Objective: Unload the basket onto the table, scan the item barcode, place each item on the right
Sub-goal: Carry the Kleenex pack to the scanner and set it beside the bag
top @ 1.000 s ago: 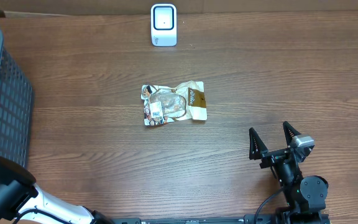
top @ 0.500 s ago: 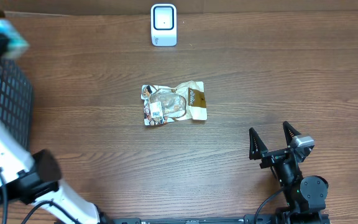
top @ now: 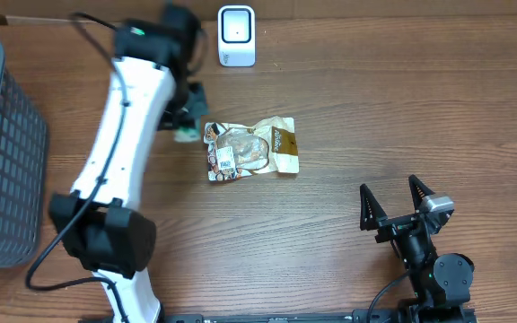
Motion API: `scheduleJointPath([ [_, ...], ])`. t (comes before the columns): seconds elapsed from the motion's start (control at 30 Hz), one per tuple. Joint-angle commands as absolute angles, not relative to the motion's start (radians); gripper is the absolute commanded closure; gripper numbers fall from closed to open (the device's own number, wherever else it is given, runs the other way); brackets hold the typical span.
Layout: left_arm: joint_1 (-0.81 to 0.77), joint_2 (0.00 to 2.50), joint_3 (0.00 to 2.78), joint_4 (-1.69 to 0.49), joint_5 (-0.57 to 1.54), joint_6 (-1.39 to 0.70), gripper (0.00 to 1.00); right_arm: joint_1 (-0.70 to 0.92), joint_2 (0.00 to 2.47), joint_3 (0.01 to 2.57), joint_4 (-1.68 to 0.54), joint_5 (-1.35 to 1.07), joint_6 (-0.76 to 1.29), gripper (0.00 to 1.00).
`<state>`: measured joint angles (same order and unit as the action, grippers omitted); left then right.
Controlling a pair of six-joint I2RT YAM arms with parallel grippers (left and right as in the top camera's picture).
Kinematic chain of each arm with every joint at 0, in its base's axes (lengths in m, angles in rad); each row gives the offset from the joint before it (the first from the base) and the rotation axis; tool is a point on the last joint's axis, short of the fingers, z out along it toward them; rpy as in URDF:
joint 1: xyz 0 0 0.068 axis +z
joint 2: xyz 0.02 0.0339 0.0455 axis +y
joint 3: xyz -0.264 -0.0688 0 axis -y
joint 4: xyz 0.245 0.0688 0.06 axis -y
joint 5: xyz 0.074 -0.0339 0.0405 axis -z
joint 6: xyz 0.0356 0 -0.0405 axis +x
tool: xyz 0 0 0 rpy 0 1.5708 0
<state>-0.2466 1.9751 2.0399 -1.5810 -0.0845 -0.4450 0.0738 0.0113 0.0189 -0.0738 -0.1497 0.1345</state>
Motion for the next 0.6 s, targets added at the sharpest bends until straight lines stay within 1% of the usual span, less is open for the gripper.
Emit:
scheduleJointPath([
  [0.0, -0.295, 1.969, 1.868, -1.485, -0.188, -0.554, 0.95, 0.080, 0.004, 0.008, -0.070, -0.148, 0.134, 0.00],
  [0.2, -0.297, 1.969, 1.648, -1.272, -0.147, -0.565, 0.96, 0.080, 0.004, 0.008, -0.070, -0.148, 0.134, 0.00],
  [0.33, -0.293, 1.969, 1.541, -1.183, -0.138, -0.566, 0.95, 0.080, 0.004, 0.008, -0.070, -0.148, 0.134, 0.00],
  [0.4, -0.293, 1.969, 1.510, -1.161, -0.139, -0.576, 0.85, 0.080, 0.004, 0.008, -0.070, -0.148, 0.134, 0.00],
  [0.47, -0.292, 1.969, 1.506, -1.157, -0.138, -0.583, 0.61, 0.080, 0.004, 0.008, -0.070, -0.148, 0.134, 0.00],
  [0.5, -0.292, 1.965, 1.515, -1.157, -0.138, -0.582, 0.47, 0.080, 0.004, 0.008, -0.070, -0.148, 0.134, 0.00],
  [0.57, -0.292, 1.963, 1.545, -1.179, -0.138, -0.575, 0.42, 0.080, 0.004, 0.008, -0.070, -0.148, 0.134, 0.00],
])
